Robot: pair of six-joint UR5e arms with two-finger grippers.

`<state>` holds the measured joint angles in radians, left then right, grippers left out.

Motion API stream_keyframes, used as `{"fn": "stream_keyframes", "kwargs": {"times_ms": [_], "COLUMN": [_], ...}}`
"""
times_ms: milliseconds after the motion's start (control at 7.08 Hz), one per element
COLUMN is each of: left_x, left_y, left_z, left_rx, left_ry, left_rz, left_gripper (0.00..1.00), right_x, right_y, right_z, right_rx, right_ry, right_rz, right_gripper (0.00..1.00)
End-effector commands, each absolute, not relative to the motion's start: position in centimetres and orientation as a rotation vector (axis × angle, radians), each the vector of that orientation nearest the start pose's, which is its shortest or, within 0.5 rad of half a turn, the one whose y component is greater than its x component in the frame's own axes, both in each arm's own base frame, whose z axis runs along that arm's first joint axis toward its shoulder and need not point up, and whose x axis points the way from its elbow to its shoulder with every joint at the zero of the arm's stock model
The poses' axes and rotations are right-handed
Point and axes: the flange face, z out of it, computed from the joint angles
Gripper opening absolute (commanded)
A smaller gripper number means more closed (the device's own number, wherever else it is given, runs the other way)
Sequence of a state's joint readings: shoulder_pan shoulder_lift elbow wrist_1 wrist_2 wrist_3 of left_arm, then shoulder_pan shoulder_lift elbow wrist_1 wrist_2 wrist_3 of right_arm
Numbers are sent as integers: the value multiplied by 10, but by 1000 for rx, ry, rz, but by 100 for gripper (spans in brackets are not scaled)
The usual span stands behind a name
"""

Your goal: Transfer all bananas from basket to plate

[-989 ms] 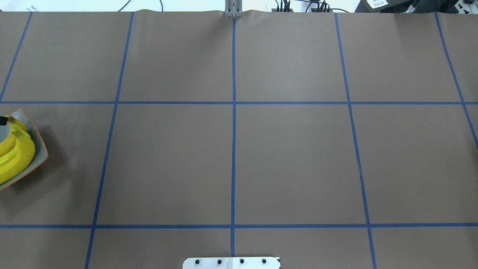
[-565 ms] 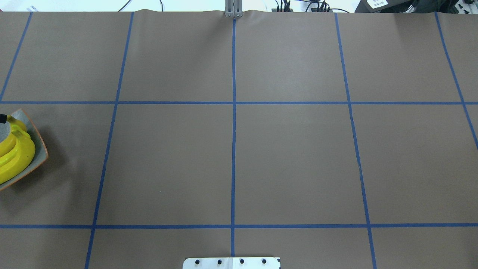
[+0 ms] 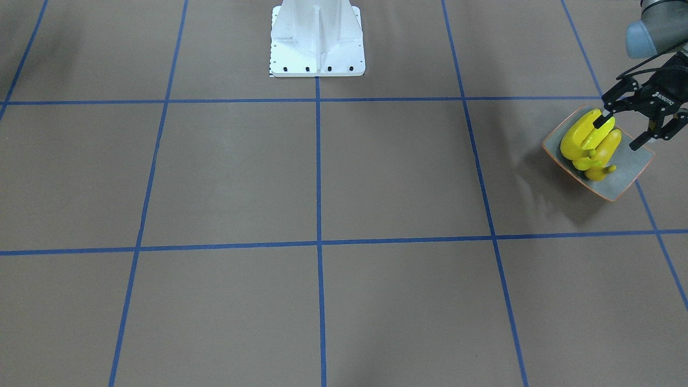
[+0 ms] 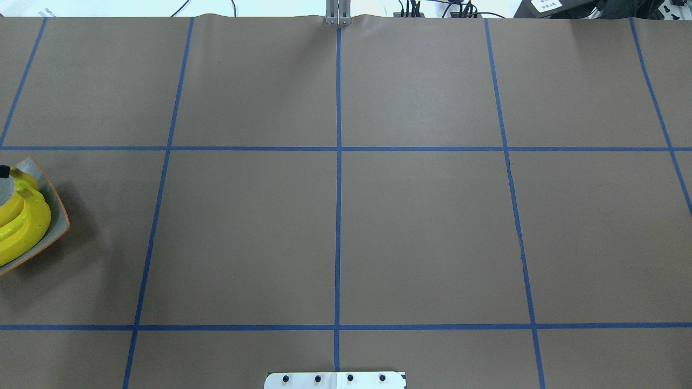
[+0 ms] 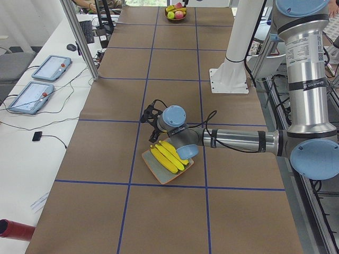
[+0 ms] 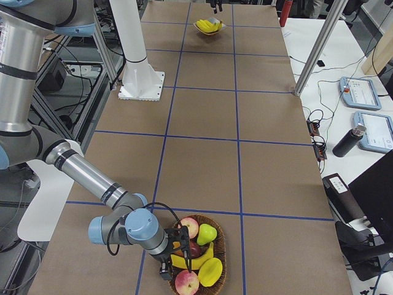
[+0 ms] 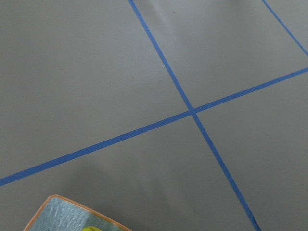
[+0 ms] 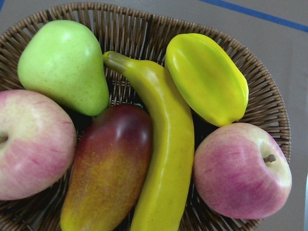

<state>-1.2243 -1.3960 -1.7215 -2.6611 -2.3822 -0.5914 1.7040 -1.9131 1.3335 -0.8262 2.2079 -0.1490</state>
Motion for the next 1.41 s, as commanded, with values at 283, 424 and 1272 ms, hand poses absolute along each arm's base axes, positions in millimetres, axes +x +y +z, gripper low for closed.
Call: {"fn": "stream_keyframes", "kwargs": {"times_ms": [283,424,1272], "left_x": [86,86,87], "left_y": [-420,-420,-422], "left_z": [535,534,532], "left_rx": [577,578,583], "left_ry": [1103,1103,1103], "left_rz": [225,226,230], "left_gripper": [100,100,100], "right_x": [95,88,77], "right_y": [-288,-292,-299], "right_z": [846,843,852], "right_rx": [199,214,195], "right_ry": [-619,-618,-526], "right_rz": [-61,-93,-161], "right_gripper": [92,88,73]}}
